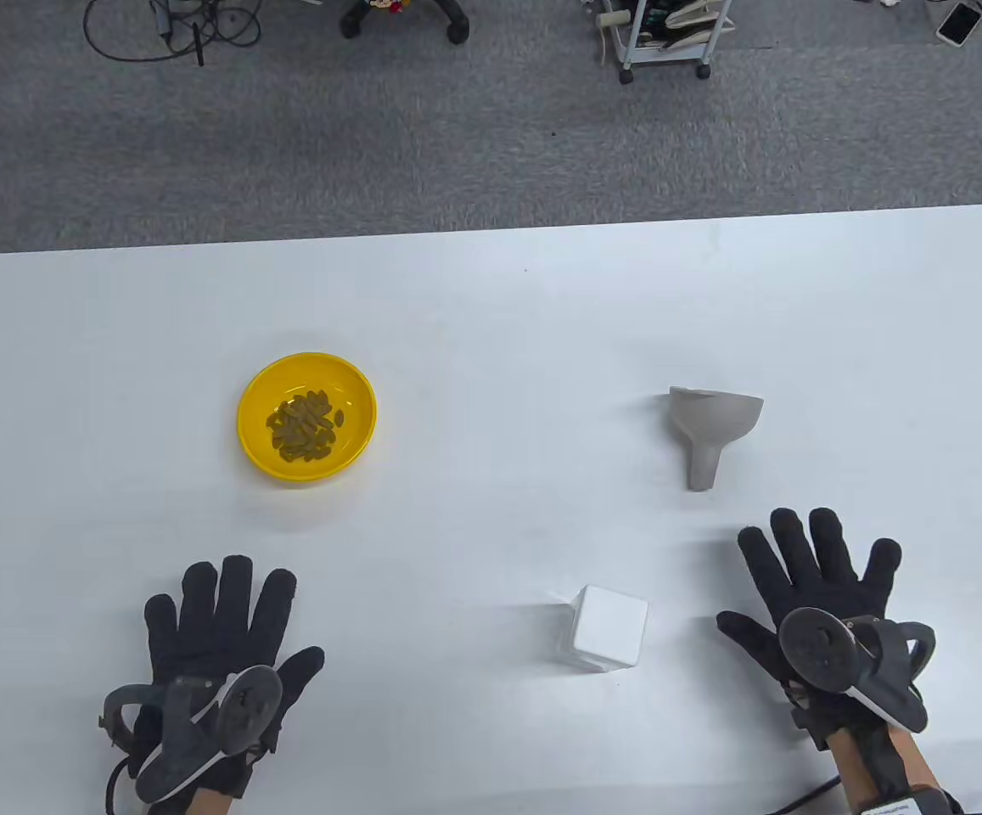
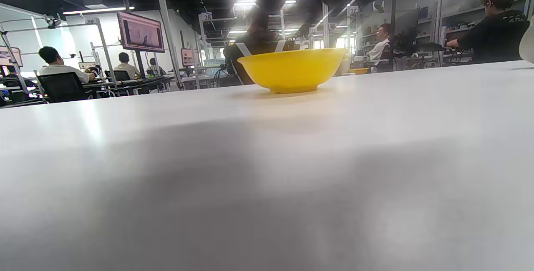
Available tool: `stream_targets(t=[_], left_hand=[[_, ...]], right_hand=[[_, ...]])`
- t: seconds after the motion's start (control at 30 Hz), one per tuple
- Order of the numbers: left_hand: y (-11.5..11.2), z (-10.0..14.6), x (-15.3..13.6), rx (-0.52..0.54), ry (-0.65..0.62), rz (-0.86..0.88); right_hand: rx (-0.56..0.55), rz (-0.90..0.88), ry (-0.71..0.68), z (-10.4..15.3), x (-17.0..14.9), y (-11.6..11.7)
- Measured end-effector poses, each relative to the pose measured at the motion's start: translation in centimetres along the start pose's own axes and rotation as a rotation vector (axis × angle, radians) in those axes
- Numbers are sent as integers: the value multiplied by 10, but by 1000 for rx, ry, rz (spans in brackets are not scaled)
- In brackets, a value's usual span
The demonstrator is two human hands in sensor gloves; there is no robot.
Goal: Transfer raisins through funnel into coffee jar
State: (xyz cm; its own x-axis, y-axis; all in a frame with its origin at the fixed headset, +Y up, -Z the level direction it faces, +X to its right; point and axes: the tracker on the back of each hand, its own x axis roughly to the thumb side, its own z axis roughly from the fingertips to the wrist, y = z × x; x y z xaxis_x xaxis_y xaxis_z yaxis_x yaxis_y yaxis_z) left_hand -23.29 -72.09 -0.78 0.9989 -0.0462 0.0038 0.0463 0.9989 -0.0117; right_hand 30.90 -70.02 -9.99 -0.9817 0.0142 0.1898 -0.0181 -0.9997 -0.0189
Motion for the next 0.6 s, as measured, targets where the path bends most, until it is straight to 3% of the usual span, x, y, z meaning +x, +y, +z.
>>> stream_targets(t=[0.6], left_hand=[[0, -1, 1, -12, 12, -13]], right_hand=[[28, -38, 4, 2, -3, 1]])
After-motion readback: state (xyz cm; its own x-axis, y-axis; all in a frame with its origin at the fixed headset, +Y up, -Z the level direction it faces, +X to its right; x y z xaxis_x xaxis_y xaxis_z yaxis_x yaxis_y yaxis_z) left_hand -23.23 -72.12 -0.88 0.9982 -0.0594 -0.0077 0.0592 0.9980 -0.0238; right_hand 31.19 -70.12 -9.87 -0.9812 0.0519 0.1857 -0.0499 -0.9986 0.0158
